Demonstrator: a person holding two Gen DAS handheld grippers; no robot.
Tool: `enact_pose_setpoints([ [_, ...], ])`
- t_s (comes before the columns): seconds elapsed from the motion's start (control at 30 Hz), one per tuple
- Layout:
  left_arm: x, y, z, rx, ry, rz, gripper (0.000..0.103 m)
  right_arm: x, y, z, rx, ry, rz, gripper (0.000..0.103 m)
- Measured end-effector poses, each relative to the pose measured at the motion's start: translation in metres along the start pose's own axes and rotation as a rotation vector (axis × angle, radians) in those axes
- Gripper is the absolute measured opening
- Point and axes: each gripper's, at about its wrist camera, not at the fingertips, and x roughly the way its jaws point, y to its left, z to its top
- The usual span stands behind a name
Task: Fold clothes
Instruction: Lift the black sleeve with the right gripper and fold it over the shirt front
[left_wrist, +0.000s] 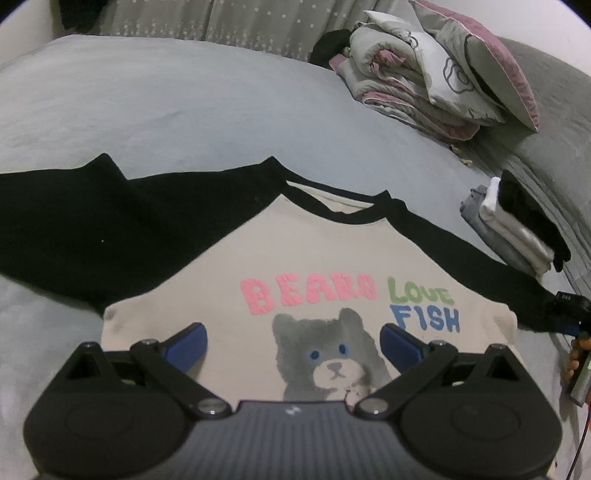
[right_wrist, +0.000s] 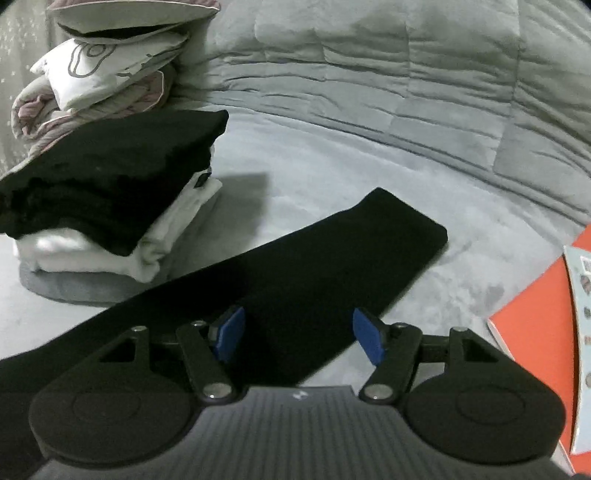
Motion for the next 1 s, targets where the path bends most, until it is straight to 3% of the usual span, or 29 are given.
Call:
enact_pose_setpoints([
  [0.03,0.001,0.000,0.000,0.002,0.001,0.002,0.100,0.001,0.002,-0.002,-0.015,-0.009,0.001,0.068],
  [0.1,0.001,-0.001,0.000,0.006,0.001,0.004,0.100,0.003,0.004,-0.004,-0.036,-0.022,0.017,0.052],
  [0.13,0.002,-0.001,0.000,0.006,0.001,0.004,0.100,0.003,0.005,-0.005,-0.040,-0.027,0.026,0.042],
  [0.17,0.002,-0.001,0.000,0.005,0.001,0.004,0.100,0.002,0.007,-0.005,-0.046,-0.033,0.041,0.024],
  [0.23,0.001,-0.001,0.001,-0.001,-0.001,0.000,0.100,0.001,0.010,-0.006,-0.055,-0.041,0.063,0.007],
  [0.53,-0.005,0.005,0.006,-0.026,-0.014,-0.020,0.100,-0.038,0.019,0.008,0.030,-0.130,0.138,0.005],
  [0.73,-0.018,0.017,0.012,-0.076,-0.001,-0.109,0.100,-0.079,0.038,0.017,0.031,-0.198,0.259,0.005],
  [1.0,-0.031,0.025,0.015,-0.103,0.002,-0.174,0.100,-0.138,0.068,0.021,-0.015,-0.292,0.415,0.005],
])
